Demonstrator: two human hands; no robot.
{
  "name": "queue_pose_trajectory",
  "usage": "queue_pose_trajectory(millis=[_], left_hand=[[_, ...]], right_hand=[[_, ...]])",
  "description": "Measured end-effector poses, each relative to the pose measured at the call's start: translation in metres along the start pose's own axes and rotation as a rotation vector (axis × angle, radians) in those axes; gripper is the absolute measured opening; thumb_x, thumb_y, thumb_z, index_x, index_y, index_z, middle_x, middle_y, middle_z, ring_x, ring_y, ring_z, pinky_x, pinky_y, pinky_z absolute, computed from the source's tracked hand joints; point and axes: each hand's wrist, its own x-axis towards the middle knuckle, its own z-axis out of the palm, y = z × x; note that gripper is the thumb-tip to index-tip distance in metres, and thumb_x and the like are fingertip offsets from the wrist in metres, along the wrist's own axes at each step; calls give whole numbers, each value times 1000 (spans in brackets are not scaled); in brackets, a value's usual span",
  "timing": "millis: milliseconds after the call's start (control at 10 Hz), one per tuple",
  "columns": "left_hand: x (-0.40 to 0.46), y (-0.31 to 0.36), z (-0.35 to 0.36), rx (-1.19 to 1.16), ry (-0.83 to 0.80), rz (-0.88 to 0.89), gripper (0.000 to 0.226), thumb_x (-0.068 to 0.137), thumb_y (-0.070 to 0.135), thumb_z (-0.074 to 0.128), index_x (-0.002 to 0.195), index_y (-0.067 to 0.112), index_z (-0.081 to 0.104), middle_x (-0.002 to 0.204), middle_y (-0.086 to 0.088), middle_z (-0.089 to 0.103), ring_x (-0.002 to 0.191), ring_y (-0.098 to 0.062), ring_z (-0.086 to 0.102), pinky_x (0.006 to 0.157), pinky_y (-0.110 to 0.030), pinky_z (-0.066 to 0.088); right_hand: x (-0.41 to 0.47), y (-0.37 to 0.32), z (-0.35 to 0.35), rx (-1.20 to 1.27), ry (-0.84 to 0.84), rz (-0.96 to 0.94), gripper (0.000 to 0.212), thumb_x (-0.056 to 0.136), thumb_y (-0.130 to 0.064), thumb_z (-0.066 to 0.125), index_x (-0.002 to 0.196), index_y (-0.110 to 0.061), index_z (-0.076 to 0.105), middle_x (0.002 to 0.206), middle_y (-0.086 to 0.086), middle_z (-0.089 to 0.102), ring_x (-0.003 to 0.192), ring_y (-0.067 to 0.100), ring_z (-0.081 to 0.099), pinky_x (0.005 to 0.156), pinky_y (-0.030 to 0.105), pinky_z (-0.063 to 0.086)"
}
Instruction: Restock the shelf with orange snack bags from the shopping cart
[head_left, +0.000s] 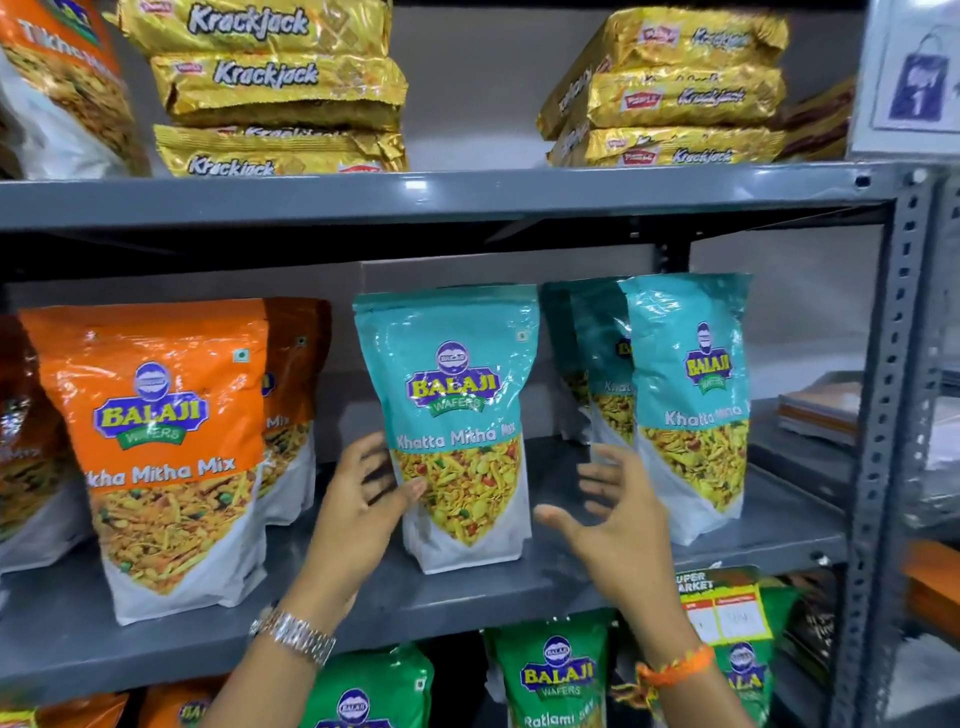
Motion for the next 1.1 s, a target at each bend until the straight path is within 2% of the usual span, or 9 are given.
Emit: queue_pose_trajectory(millis=[100,200,300,400,500,700,800,900,1100], left_hand=[[-2,-3,4,8,8,16,62,80,8,80,126,36,51,122,14,64,100,8,68,74,-13,56],[-1,-7,16,60,-38,-50,80,66,9,91,128,29,45,120,11,65,105,-3,69,80,-23,59],[0,-10,22,114,-57,-85,90,54,17,98,126,27,45,120,7,66,111,-14,66,89,-38,57],[1,-17,24,151,-78,-92,97,32,35,98,114,42,46,117,14,66,110,-2,62,85,-24,51],[3,-22,23,167,-72,-91,94,29,39,97,107,50,46,114,18,68,106,6,63,85,-21,49],[6,-23,22,146,-128,-65,88,37,32,101,101,60,47,114,31,67,101,16,64,85,-19,49],[5,-23,23,145,-122,-61,88,42,22,98,101,61,46,109,37,66,97,23,61,84,-16,47],[6,-25,22,165,-122,-66,88,41,25,97,102,59,45,109,35,66,98,23,60,83,-14,47],[-7,-12,24,243,-20,-28,94,49,22,100,121,41,43,121,13,65,111,-7,63,98,-36,51]], right_hand=[[7,11,-34,-17,298,-31,79,51,-40,91,117,-37,47,109,-11,61,100,9,62,88,31,56],[29,29,-74,-236,509,-7,96,44,-38,94,124,-22,45,122,6,55,114,30,55,98,45,48],[48,39,-91,-333,397,87,119,37,-41,96,136,-17,36,135,11,49,127,35,48,107,51,41],[67,47,-101,-223,132,188,142,29,-37,98,147,-21,20,146,9,45,136,32,46,113,52,38],[68,47,-100,-242,132,198,143,27,-36,99,146,-22,20,143,10,46,134,31,48,111,49,42],[56,43,-79,-481,321,160,141,35,-44,96,149,-19,16,135,21,43,125,44,47,104,52,42],[57,41,-79,-492,310,185,142,39,-43,97,151,-20,12,138,20,41,126,45,45,104,53,42],[56,40,-79,-501,294,186,142,39,-43,97,151,-21,12,140,21,40,128,45,44,105,53,41],[50,32,-79,-486,324,177,145,42,-43,97,154,-10,9,143,24,38,132,45,39,110,53,34]])
